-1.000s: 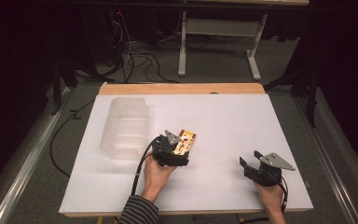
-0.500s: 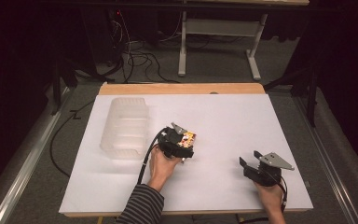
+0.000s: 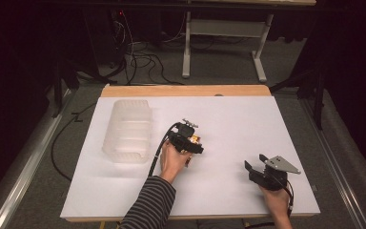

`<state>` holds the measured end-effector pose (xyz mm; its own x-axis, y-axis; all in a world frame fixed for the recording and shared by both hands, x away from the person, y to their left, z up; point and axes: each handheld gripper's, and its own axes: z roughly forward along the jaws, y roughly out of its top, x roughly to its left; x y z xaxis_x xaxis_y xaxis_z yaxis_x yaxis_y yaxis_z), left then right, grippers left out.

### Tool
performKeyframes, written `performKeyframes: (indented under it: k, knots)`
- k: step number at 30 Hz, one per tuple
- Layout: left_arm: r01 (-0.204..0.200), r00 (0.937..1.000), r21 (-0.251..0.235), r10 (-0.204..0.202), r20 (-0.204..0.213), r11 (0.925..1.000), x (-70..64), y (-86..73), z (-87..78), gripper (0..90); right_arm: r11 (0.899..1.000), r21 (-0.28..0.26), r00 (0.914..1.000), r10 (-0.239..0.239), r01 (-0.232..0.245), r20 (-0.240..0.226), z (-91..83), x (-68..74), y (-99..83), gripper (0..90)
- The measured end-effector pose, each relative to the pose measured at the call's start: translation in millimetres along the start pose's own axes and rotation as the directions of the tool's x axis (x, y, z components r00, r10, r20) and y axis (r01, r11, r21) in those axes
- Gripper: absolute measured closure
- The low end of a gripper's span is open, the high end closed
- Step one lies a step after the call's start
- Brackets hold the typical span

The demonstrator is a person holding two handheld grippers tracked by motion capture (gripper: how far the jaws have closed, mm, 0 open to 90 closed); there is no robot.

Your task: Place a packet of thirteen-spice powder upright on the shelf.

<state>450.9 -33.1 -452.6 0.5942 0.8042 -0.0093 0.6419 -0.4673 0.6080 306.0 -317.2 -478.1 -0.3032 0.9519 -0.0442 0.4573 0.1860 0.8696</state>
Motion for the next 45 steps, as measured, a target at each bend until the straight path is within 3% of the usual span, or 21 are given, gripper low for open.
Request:
performKeyframes:
  k: [11, 16, 22, 33, 45]
  knots:
    - [0.026, 0.9997, 0.02, -0.026, -0.004, 0.9995, 0.0, -0.3, 11.1, 20.8, 1.0, 0.0, 1.0, -0.008, 0.008, 0.003, 0.0, 0.6, 0.0, 34.7]
    - [0.032, 0.9995, 0.014, -0.032, -0.009, 0.9994, -0.1, -0.4, 10.7, 28.7, 1.0, 0.0, 0.9999, -0.009, 0.009, 0.005, 0.0, 1.1, 0.0, 34.7]
    - [0.04, 0.9992, 0.018, -0.04, 0.008, 0.999, 0.0, -1.1, 9.6, 31.9, 1.0, 0.0, 0.9999, -0.01, 0.01, 0.006, -0.2, 1.4, -0.1, 34.6]
    - [-0.014, 0.9999, -0.053, 0.014, 0.005, 0.9985, -7.5, -1.8, -10.3, 32.8, 1.0, 0.006, 0.9999, -0.007, 0.007, 0.012, 0.5, 2.0, 0.1, 34.4]
    - [-0.024, 0.999, -0.131, 0.029, 0.035, 0.9911, -10.8, -9.7, -36.2, 32.9, 1.0, 0.005, 0.9998, -0.017, 0.017, 0.011, 0.8, 1.7, 0.2, 34.4]
